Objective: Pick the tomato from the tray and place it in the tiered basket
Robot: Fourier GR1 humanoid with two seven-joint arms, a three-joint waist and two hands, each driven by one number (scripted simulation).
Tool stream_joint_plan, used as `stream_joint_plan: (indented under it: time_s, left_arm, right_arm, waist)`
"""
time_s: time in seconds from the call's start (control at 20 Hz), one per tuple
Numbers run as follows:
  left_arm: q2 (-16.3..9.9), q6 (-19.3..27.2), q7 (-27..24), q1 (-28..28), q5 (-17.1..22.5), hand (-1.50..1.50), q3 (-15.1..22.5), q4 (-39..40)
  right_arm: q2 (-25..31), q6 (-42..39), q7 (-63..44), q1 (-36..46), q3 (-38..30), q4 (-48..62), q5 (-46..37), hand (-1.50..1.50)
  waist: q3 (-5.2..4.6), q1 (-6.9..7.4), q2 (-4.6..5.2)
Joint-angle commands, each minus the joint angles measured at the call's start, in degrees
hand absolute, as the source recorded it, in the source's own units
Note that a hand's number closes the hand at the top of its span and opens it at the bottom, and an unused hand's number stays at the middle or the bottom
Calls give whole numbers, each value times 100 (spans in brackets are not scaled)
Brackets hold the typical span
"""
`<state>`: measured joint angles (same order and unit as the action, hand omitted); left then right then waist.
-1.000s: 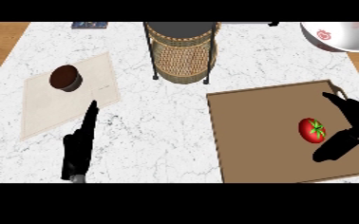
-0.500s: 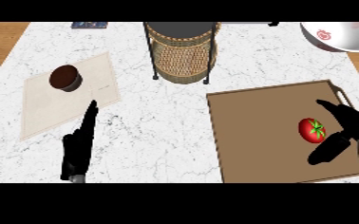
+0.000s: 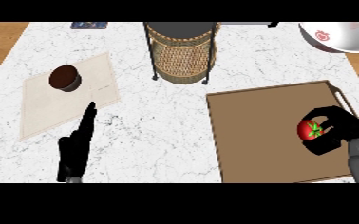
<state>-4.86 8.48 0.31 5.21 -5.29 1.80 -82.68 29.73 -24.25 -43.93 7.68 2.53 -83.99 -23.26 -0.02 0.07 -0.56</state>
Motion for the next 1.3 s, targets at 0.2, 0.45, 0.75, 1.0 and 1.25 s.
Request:
stream_joint_plan:
  time_s: [0.2,0.45,0.75,1.0,1.25]
  left_arm:
    - [168,82,424,288,-119,0,210,-307]
    - [133,-3,-164,150,-82,0,47,341]
    - [61,-17,63,-53,-105,0,-5,360]
    - [201,40,224,124,-105,0,112,65]
    - [60,34,156,174,-51,0,-75,8]
  right_arm:
    - [14,596,1408,23,349,719,-1015,150]
    - [-70,577,1480,578,815,469,-1491,150]
    - [-698,766,1987,1432,1630,375,-1991,150]
    - [-1120,684,1461,1674,788,-488,-1190,150]
    - [-1089,603,861,1717,27,-2035,-515,150]
  waist:
    - [8,40,61]
    - [2,71,71]
    - [2,87,72]
    - [0,-10,37]
    - [-4,-124,-1]
